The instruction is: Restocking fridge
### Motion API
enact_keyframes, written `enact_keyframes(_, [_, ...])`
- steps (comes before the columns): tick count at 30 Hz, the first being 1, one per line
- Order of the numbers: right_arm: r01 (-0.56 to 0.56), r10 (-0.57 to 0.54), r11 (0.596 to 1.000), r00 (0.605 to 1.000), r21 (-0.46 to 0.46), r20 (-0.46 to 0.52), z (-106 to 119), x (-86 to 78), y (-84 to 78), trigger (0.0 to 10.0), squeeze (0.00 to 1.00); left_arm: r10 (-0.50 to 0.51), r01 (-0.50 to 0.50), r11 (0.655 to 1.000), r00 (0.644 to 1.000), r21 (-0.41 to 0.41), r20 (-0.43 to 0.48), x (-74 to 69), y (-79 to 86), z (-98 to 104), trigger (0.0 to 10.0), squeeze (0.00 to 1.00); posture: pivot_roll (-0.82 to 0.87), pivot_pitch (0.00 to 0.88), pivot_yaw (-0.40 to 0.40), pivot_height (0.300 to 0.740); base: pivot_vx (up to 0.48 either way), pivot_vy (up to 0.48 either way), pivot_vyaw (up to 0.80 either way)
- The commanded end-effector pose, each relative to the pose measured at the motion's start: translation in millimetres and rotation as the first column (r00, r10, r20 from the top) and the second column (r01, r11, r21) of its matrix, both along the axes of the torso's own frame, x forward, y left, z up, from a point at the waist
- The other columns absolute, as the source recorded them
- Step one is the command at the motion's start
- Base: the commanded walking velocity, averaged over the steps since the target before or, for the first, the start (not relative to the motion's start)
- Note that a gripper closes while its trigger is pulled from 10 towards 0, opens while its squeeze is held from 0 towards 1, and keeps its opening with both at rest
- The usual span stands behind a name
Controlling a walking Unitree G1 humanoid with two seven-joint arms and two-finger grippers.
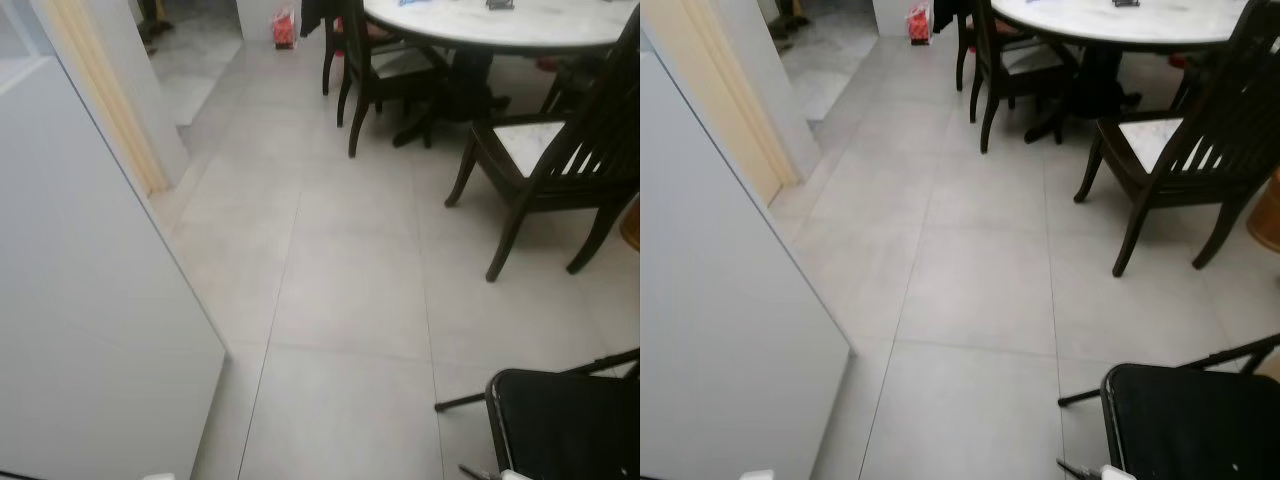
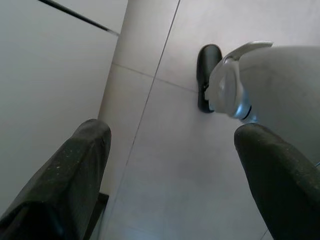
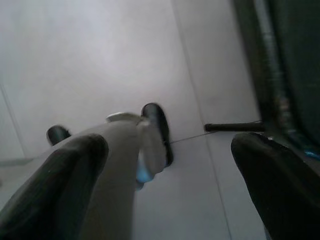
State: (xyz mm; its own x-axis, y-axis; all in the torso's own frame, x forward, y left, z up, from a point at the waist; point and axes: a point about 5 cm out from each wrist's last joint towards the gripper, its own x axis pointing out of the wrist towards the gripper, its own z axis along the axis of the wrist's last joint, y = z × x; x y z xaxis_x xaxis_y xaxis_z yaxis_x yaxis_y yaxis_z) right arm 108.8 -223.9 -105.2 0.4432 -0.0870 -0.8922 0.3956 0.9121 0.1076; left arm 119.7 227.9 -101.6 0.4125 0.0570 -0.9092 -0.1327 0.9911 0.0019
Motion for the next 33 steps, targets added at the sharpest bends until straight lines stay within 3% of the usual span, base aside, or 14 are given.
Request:
enact_keyframes(1, [-0.002, 0.002, 1.000, 1.000, 0.015, 0.005, 0, 2.6, 4.0, 10.0, 0.00, 0.009, -0.009, 1.000, 1.000, 0.002, 0.008, 2.9, 3.2, 2, 10.0, 0.00, 0.05, 0.092, 0.077, 0.740, 0.000, 0.000, 0.00])
enact_keyframes(10, [-0.046, 0.046, 0.999, 0.999, 0.001, 0.005, 1, 5.7, 2.3, 10.0, 0.00, 0.022, -0.022, 1.000, 0.999, 0.004, 0.038, 6.5, 3.2, 3, 10.0, 0.00, 0.04, 0.086, 0.043, 0.740, 0.000, 0.000, 0.00])
enact_keyframes(15, [-0.078, 0.080, 0.996, 0.996, -0.040, 0.050, 6, 12.3, -6.3, 10.0, 0.00, 0.007, -0.006, 1.000, 0.997, -0.010, 0.082, 12.7, -5.4, 4, 10.0, 0.00, 0.02, 0.078, 0.005, 0.740, 0.000, 0.000, 0.00])
enact_keyframes(26, [-0.033, 0.037, 0.998, 0.996, -0.049, 0.083, 9, 17.1, -13.8, 10.0, 0.00, -0.042, 0.043, 0.999, 0.995, -0.006, 0.095, 19.4, -15.5, 4, 10.0, 0.00, 0.03, 0.048, 0.018, 0.740, 0.000, 0.000, 0.00])
enact_keyframes(30, [-0.021, 0.023, 0.999, 0.997, -0.038, 0.080, 9, 16.6, -12.8, 10.0, 0.00, -0.017, 0.018, 1.000, 0.994, -0.012, 0.111, 20.0, -15.8, 4, 10.0, 0.00, 0.03, 0.029, 0.021, 0.740, 0.000, 0.000, 0.00])
enact_keyframes(33, [-0.070, 0.074, 0.996, 0.995, -0.063, 0.061, 9, 16.4, -13.5, 10.0, 0.00, 0.010, -0.007, 1.000, 0.993, -0.021, 0.116, 19.1, -16.3, 4, 10.0, 0.00, 0.03, 0.020, 0.026, 0.740, 0.000, 0.000, 0.00])
